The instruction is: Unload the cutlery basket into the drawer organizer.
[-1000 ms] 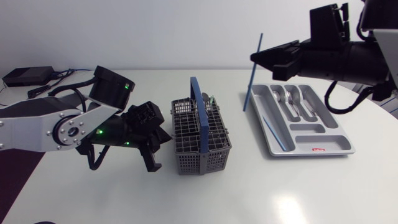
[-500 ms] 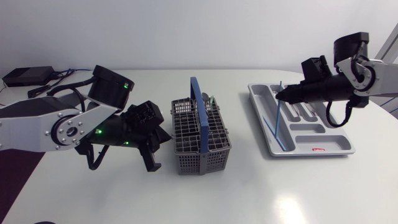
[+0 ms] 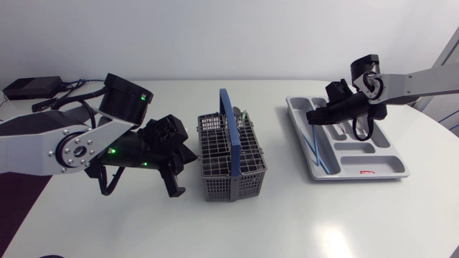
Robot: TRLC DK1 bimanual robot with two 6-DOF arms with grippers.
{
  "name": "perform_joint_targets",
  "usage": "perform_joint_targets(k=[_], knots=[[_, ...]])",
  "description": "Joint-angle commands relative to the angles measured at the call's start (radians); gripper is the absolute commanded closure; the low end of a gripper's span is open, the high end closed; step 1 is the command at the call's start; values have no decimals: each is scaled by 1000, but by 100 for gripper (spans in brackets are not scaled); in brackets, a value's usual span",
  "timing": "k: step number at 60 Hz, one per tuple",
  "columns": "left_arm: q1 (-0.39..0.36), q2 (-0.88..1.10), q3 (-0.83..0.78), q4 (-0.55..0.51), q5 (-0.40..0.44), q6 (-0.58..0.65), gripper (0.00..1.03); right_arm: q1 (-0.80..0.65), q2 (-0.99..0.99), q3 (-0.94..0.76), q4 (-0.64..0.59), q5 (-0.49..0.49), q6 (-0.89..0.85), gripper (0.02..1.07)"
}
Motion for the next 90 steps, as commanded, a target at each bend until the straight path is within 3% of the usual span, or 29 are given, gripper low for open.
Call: perform_joint_targets(k=[1, 6, 11, 19, 22, 34, 40, 53, 68, 72, 79, 90], knots=[[-4, -11, -2, -10, -7, -17, 86, -12, 73, 52, -32, 6, 23, 94], [4, 7, 9, -9, -7, -14, 86, -14, 87, 62, -41, 6, 26, 73], [15, 24, 18, -9, -7, -13, 86, -15, 52, 45, -36, 6, 25, 65], [6, 15, 7, -13, -7, -17, 86, -20, -65, -2, -29, 6, 23, 39], [-5, 1, 7, -30, -7, -22, 86, -14, -125, -28, -27, -1, 21, 36], [-102, -47, 3, -115, -7, -30, 86, 87, -183, -31, -26, -44, 46, 36], [-114, -44, 7, -165, 2, -11, 86, 135, -134, 18, -26, -47, 71, 36], [-122, -54, 21, -299, 108, 61, 86, 215, -2, 137, -18, -69, 115, 37], [-186, -8, 18, -351, 178, 107, 86, 284, 135, 283, -18, -87, 158, 65], [-192, 19, 22, -342, 178, 107, 86, 294, 173, 325, -22, -92, 173, 66], [-183, 71, 35, -319, 180, 108, 86, 307, 239, 400, -41, -115, 190, 79], [-166, 134, 49, -270, 194, 107, 86, 319, 320, 501, -85, -168, 209, 86]])
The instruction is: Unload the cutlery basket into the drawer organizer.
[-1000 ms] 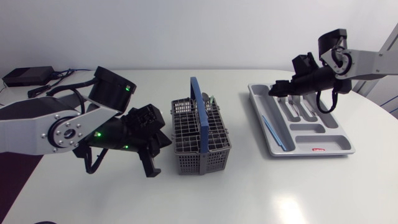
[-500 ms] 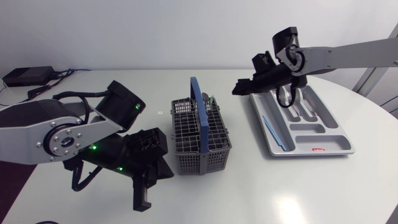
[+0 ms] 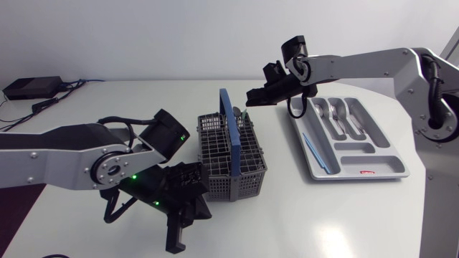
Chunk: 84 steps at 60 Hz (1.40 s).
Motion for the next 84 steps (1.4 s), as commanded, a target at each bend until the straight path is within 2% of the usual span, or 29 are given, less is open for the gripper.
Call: perform_joint_targets(k=[1, 17, 36, 57, 74, 84], knots=[[10, 43, 38, 21, 12, 21, 86, 10, 58, 60, -37, -29, 30, 86], [71, 78, 47, 119, 10, -15, 86, 3, 89, 109, -139, -160, 4, 93], [165, 86, 46, 179, 12, -31, 85, -5, -6, -45, -153, -207, -37, 94], [280, 100, 60, 268, 10, -46, 85, -13, -143, -258, -121, -212, -57, 94], [395, 130, 124, 270, 10, -43, 85, -14, -219, -410, -70, -206, -58, 94], [436, 150, 150, 270, 10, -46, 85, -30, -316, -486, -1, -134, -54, 94]])
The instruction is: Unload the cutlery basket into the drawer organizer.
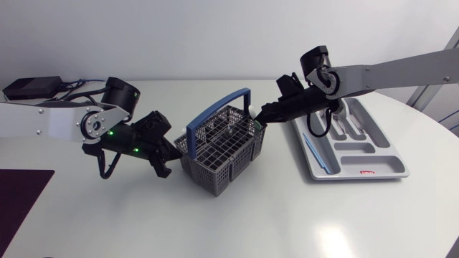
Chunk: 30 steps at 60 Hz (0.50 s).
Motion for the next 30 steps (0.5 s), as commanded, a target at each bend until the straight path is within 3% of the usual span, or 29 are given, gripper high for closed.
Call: perform_joint_targets(k=[1, 5, 13, 30], knots=[[13, 13, 56, 33, 8, -11, 85, -2, -40, -83, -13, 34, -2, 94], [14, 4, 50, 31, 8, -11, 85, 0, -116, -129, 31, 110, -5, 92], [17, -41, 27, 28, 8, -8, 85, 37, -287, -232, 89, 285, -73, 70], [6, -165, -48, 21, 4, 4, 85, 164, -500, -394, 175, 540, -237, 69]])
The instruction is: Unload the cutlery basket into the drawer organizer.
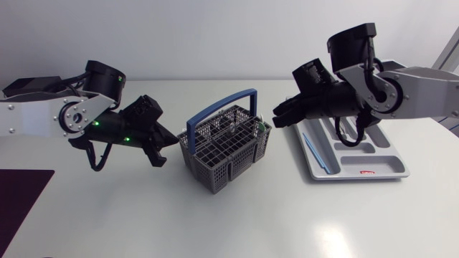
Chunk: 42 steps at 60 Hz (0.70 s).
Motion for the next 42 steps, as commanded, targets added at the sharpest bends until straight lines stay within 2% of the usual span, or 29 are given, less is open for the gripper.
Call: perform_joint_targets(k=[1, 10, 16, 20, 31, 42], knots=[[-9, -51, -46, 1, 3, 5, 85, 43, -29, -58, 22, 57, -62, 69], [-38, -118, -85, -8, -14, 17, 85, 123, -36, -67, 33, 185, -114, 69], [-59, -153, -108, -10, -29, 28, 85, 164, -23, -67, 34, 241, -137, 64], [-76, -180, -125, -10, -40, 33, 85, 183, -14, -85, 77, 281, -165, 61], [-144, -258, -180, -5, -108, 53, 85, 164, -5, -190, 244, 272, -248, 56], [-150, -293, -198, -4, -112, 69, 85, 106, -22, -326, 424, 186, -320, 55]])
